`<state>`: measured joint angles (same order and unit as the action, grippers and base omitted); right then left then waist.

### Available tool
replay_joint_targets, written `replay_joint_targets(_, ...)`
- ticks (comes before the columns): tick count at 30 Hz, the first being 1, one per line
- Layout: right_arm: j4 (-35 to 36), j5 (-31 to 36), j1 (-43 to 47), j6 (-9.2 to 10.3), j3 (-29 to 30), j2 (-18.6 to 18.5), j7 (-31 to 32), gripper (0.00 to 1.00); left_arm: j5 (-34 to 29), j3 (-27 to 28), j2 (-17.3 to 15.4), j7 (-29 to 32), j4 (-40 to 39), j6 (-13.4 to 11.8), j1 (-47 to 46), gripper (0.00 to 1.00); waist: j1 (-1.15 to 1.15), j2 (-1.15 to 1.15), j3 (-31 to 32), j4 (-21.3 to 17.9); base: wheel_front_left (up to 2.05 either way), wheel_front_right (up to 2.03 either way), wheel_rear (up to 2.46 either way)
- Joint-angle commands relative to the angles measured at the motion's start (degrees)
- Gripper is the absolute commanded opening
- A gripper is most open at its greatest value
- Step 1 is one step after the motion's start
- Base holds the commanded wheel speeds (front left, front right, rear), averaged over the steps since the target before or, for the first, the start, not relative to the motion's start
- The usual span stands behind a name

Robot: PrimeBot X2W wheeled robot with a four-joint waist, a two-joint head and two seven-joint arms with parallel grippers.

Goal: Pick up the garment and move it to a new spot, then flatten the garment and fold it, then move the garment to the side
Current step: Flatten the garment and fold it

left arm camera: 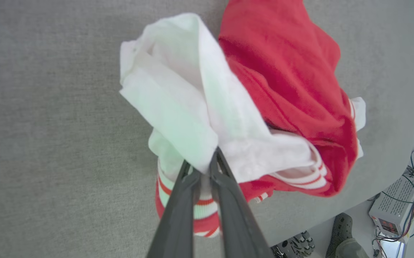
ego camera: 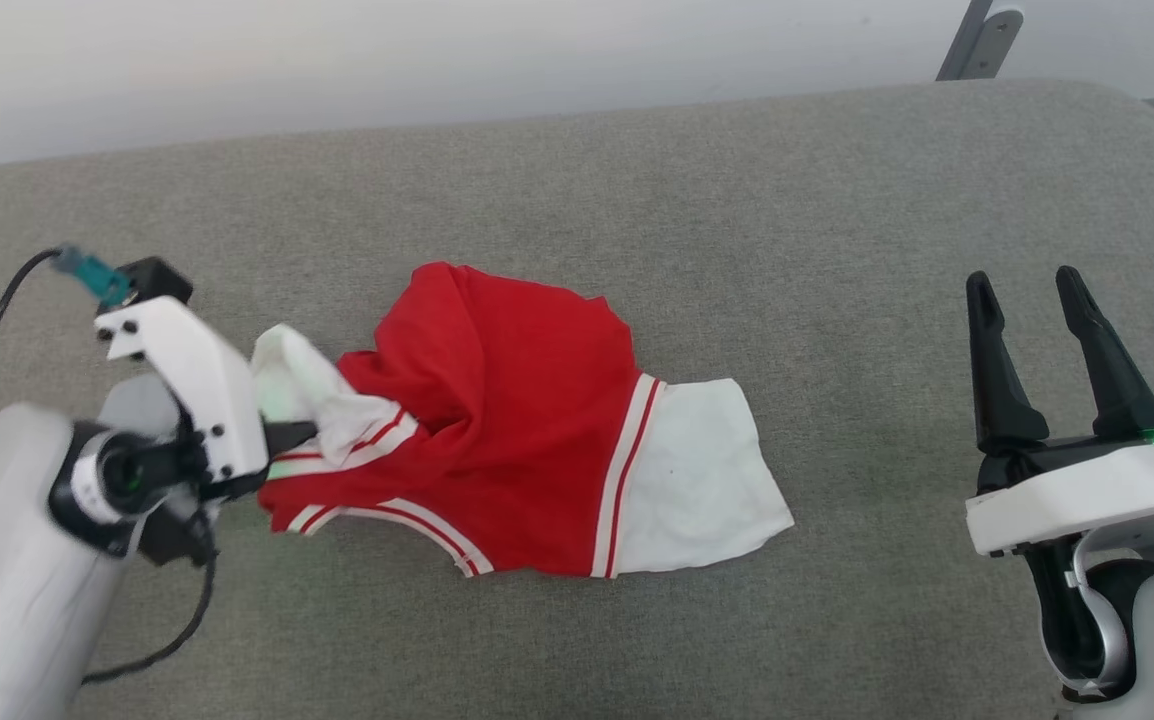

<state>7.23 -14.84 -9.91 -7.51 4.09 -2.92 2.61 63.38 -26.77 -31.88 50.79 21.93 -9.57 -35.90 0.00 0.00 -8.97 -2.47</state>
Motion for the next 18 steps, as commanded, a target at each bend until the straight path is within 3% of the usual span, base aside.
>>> replay_joint_targets(1, 0.28, 0.26, 0.62, 0.04, 0.13, 0.0, 0.32, 1.0, 0.28, 0.61, -0.74, -0.44, -1.01, -0.53, 1.63, 0.0, 0.0, 0.0, 0.09, 0.11, 0.0, 0.0, 0.0)
replay_joint_targets(6, 0.67, -0.01, 0.78, 0.04, 0.29, 0.0, 0.72, 1.0, 2.38, 2.66, -2.63, -1.37, -6.16, -3.0, 8.3, 0.0, 0.0, 0.0, -0.03, 0.32, 0.0, 0.0, 0.0)
replay_joint_targets(13, 0.86, -0.21, -0.13, 0.04, 0.18, 0.0, 0.88, 1.0, 2.75, 3.03, -3.44, -2.56, -8.87, -4.47, 14.25, 0.0, 0.0, 0.0, -0.78, 0.4, 0.0, 0.0, 0.0)
replay_joint_targets(14, 0.91, -0.19, -0.25, 0.04, 0.1, 0.0, 0.85, 1.0, 2.51, 3.02, -3.62, -2.83, -8.99, -4.43, 14.51, 0.27, 0.0, 0.0, -0.89, 0.37, 0.0, 0.0, 0.0)
replay_joint_targets(15, 0.92, -0.19, -0.29, 0.04, 0.06, 0.0, 0.82, 1.0, 2.39, 3.09, -3.73, -2.87, -9.04, -4.52, 14.73, 0.8, 0.0, 0.0, -0.97, 0.32, 0.0, 0.0, 0.0)
replay_joint_targets(16, 0.89, -0.22, -0.35, 0.04, 0.02, 0.0, 0.79, 1.0, 2.42, 3.21, -3.79, -2.93, -9.06, -4.6, 14.88, 1.0, 0.0, 0.0, -1.05, 0.28, 0.0, 0.0, 0.0)
replay_joint_targets(18, 0.81, -0.2, -0.62, 0.04, -0.06, 0.0, 0.71, 1.0, 2.26, 3.59, -4.4, -2.85, -9.3, -4.83, 14.44, 1.0, 0.0, 0.0, -1.21, 0.15, 0.0, 0.0, 0.0)
